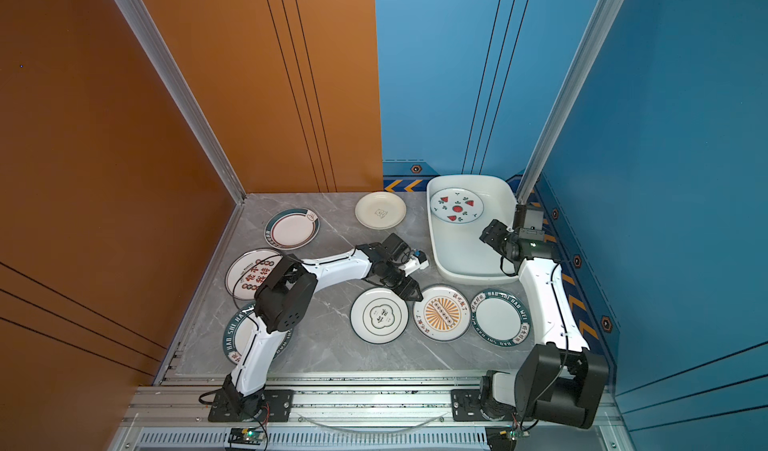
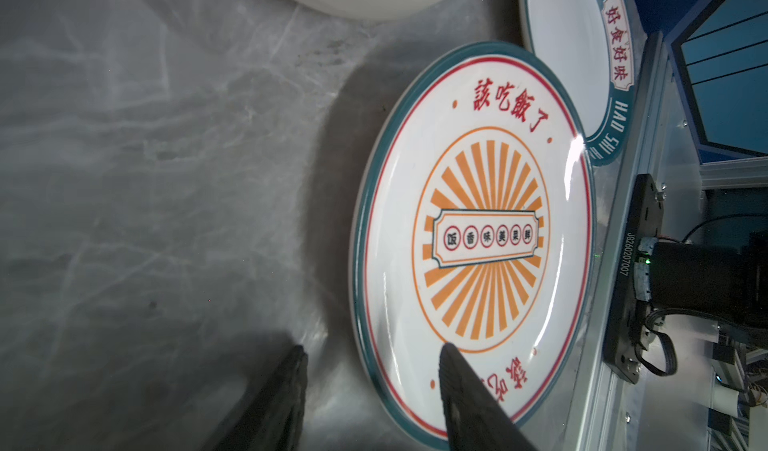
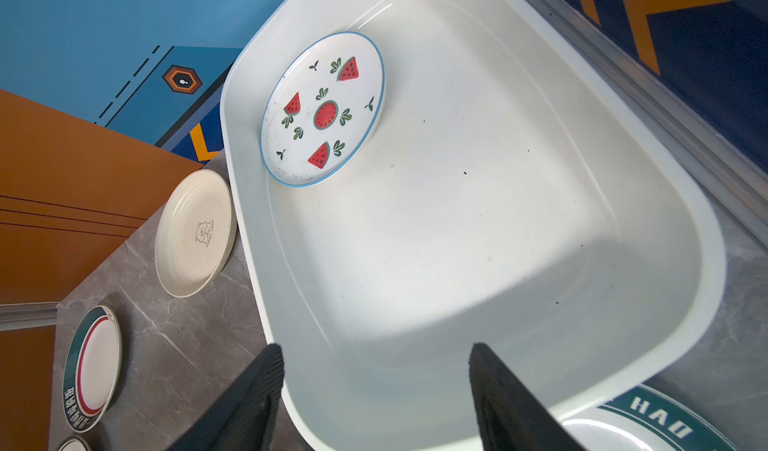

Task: Place the plates into the plastic bin on the countertop
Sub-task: 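Grasp the orange sunburst plate edge with left gripper and tilt it up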

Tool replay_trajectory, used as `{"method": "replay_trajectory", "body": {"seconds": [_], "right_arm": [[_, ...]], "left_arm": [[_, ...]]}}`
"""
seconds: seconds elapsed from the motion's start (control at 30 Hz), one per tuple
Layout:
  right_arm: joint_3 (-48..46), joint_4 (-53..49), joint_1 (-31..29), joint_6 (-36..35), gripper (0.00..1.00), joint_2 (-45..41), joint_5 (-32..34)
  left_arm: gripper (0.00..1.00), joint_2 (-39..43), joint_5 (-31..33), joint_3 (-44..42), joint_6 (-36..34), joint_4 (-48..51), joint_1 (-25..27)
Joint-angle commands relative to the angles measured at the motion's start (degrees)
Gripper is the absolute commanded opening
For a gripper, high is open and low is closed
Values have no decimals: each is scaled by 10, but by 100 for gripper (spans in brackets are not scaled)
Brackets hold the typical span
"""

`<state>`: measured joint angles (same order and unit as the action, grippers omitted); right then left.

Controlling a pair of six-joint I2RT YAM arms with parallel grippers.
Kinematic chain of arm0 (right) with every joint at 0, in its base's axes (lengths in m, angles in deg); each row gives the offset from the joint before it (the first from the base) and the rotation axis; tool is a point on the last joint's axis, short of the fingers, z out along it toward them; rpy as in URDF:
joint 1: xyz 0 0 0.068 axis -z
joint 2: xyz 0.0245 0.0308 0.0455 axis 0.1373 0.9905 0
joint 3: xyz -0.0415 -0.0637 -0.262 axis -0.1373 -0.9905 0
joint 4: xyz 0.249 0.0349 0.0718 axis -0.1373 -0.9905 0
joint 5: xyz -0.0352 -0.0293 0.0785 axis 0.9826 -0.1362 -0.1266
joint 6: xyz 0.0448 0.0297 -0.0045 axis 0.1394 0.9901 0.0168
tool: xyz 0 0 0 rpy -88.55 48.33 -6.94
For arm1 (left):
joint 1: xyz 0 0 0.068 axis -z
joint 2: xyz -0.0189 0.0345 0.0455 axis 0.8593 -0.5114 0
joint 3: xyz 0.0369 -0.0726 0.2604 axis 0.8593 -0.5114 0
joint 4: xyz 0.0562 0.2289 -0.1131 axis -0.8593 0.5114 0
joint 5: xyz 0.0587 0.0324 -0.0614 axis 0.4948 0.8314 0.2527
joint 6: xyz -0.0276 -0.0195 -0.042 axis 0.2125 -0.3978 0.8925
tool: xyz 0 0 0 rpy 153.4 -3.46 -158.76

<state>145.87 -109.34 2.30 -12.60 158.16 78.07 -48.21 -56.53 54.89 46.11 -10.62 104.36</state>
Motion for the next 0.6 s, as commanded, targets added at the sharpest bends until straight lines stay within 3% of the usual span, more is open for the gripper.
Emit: {"method": "replay_trajectory", "body": {"seconds": [0.0, 0.37, 0.57], "right_arm": [[-4, -8, 2, -9, 73, -15, -1], [-15, -1, 3, -10, 72, -9, -4], [-17, 2, 1, -9, 72, -8, -6]], "left_arm": [[52, -16, -4, 19, 3, 19, 7], [42, -22, -17, 14, 4, 21, 22], [26, -27, -13, 15, 5, 21, 24]]}}
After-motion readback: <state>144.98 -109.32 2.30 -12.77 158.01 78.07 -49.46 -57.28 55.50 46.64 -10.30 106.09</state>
